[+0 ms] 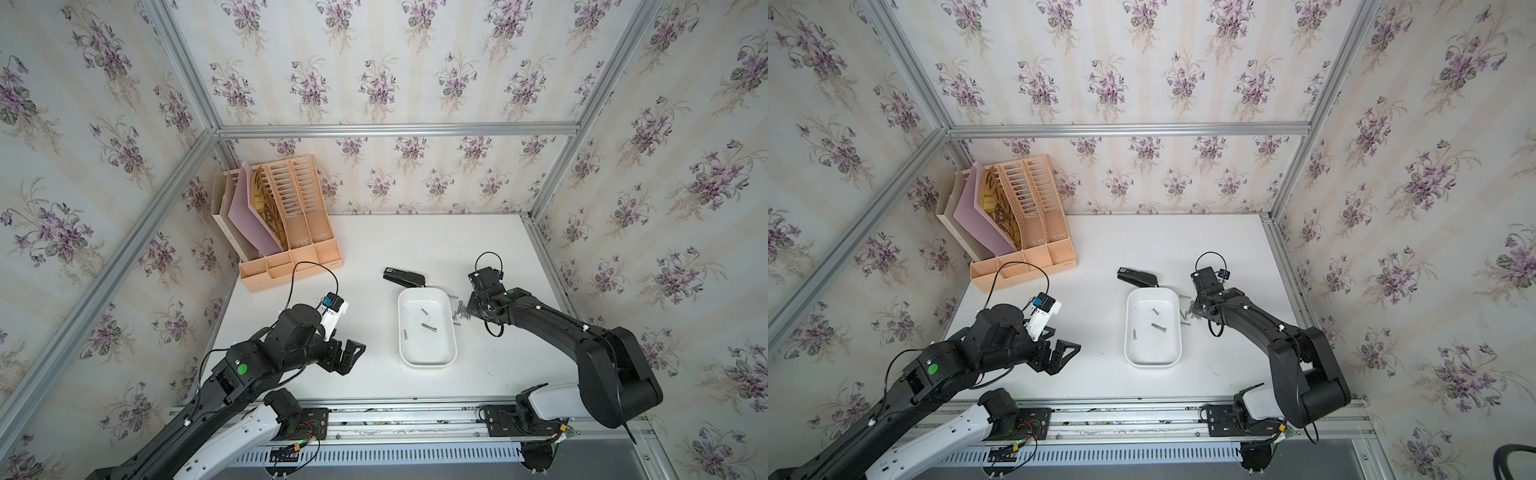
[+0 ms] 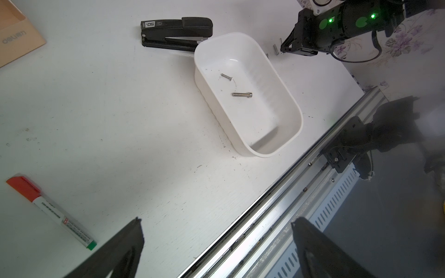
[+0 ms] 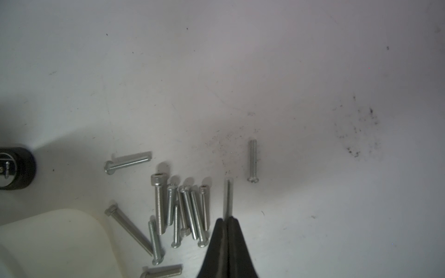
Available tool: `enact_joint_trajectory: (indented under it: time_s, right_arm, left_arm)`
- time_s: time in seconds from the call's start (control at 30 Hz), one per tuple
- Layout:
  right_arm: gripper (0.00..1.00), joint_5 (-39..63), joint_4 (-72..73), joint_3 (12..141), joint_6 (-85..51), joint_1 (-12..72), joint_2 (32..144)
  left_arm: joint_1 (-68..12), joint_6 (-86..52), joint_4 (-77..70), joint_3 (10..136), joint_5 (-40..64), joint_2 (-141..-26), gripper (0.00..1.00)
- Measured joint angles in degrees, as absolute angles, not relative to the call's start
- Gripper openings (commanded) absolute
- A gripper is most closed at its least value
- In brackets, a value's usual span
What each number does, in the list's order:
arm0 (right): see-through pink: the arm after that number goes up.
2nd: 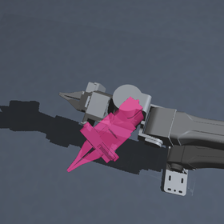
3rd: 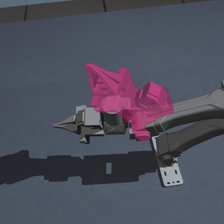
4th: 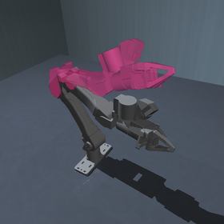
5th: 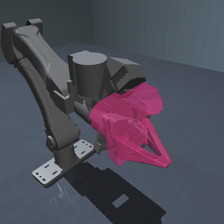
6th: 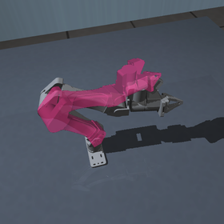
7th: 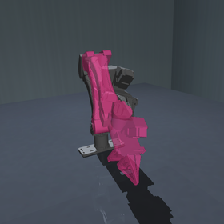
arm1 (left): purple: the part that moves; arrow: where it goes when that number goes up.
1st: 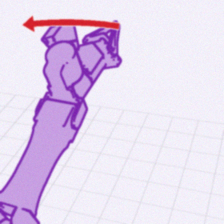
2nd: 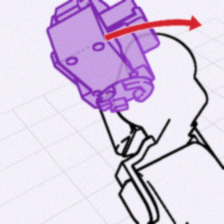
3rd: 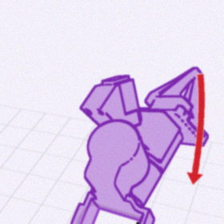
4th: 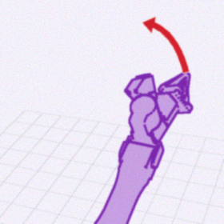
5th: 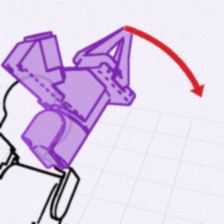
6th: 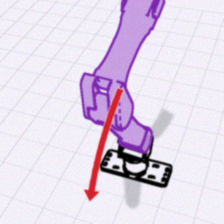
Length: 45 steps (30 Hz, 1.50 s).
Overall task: Take out the screws from the storage box
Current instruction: Place the screw at the center of the board, then pick up the screw from the storage box.
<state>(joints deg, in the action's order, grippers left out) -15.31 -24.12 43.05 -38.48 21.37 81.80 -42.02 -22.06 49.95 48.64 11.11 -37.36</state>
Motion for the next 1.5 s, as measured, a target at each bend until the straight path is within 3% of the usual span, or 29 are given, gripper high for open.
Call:
enact_joint_trajectory:
  time_s: [0.23,0.43,0.57,1.07,1.17,1.3,1.4,1.5]
  right_arm:
    - [0.01,-11.66,-23.27,43.18,-37.04,19.49,86.52]
    - [0.21,-9.13,-22.26,43.20,-35.90,19.25,86.67]
    - [0.27,-8.47,-22.09,42.96,-35.57,19.22,85.41]
    - [0.25,-5.15,-18.63,39.68,-34.02,19.75,73.43]
    - [0.26,-5.21,-17.41,39.13,-33.17,22.76,69.06]
    - [0.29,-8.16,-15.16,39.57,-31.66,33.26,65.01]
    - [0.30,-11.20,-13.37,41.15,-29.74,42.54,65.43]
    - [0.27,-13.43,-12.40,43.20,-28.47,46.24,69.08]
  left_arm:
    - [-42.02,-22.06,49.95,48.64,11.05,-37.39,0.99]
    - [-42.02,-22.06,49.95,48.64,10.87,-37.39,0.99]
    - [-42.02,-22.06,49.95,48.64,10.87,-37.39,0.99]
    - [-42.02,-22.06,49.95,48.64,10.87,-37.39,0.99]
    - [-42.02,-22.06,49.95,48.64,10.90,-37.34,0.99]
    - [-42.02,-22.06,49.95,48.64,10.90,-37.32,0.99]
    - [-42.02,-22.06,49.95,48.64,10.90,-37.21,0.99]
    - [-42.02,-22.06,49.95,48.64,10.90,-37.17,0.99]
